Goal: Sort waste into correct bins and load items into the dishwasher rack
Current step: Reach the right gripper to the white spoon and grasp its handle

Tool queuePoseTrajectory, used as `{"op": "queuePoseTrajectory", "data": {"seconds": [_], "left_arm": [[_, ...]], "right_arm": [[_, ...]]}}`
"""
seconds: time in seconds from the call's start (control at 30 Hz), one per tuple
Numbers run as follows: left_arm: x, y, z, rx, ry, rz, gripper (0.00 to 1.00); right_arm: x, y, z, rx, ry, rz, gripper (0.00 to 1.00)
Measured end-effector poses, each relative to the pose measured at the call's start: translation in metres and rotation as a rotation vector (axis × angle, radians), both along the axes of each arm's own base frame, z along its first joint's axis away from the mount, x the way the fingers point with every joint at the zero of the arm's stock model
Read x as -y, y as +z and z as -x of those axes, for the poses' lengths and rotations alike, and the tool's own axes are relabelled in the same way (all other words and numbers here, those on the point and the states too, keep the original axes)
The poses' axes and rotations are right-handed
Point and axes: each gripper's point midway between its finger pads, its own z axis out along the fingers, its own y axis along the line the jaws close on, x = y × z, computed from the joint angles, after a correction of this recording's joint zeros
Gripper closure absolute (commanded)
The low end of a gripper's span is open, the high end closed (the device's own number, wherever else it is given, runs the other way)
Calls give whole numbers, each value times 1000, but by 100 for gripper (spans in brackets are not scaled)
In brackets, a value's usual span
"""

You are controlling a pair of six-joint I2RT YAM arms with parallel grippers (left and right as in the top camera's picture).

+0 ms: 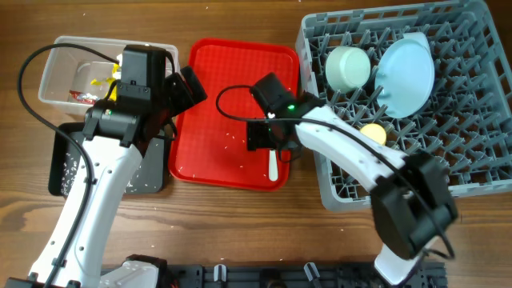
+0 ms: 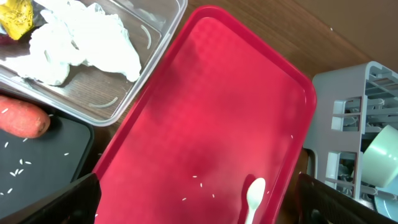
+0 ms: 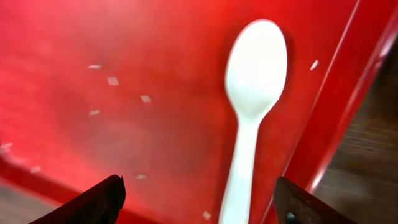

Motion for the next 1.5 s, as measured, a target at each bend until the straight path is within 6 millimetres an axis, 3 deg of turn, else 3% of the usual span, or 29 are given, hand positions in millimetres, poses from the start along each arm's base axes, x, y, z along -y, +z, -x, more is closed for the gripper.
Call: {"op": "queuePoseTrajectory", "data": {"seconds": [0.2, 0.23, 0.3, 0.33, 0.53, 0.57, 0.6, 0.73, 1.03, 1.23, 1.4, 1.5], "left_arm": [[0, 0, 0, 0, 0, 0, 0], [0, 0, 0, 0, 0, 0, 0], [0, 0, 0, 0, 0, 0, 0], [0, 0, 0, 0, 0, 0, 0], [0, 0, 0, 0, 0, 0, 0], [0, 0, 0, 0, 0, 0, 0], [0, 0, 0, 0, 0, 0, 0], [0, 0, 0, 0, 0, 0, 0], [0, 0, 0, 0, 0, 0, 0], [0, 0, 0, 0, 0, 0, 0], [0, 0, 0, 0, 0, 0, 0], [0, 0, 0, 0, 0, 0, 0]], "right_arm": [[3, -37, 4, -68, -4, 51, 21], [3, -38, 4, -69, -4, 51, 21], [3, -37, 3, -65, -4, 49, 3], [3, -38, 4, -66, -6, 49, 0], [1, -36, 2, -59, -9, 41, 0], [0, -36, 0, -54, -9, 37, 4], [-1, -36, -2, -43, -7, 33, 17], [0, -35, -12, 0, -35, 42, 37], [14, -37, -18, 23, -137, 104, 44], [14, -40, -19, 16, -184, 103, 56], [15, -42, -20, 16, -206, 109, 57], [13, -43, -24, 29, -212, 99, 66]]}}
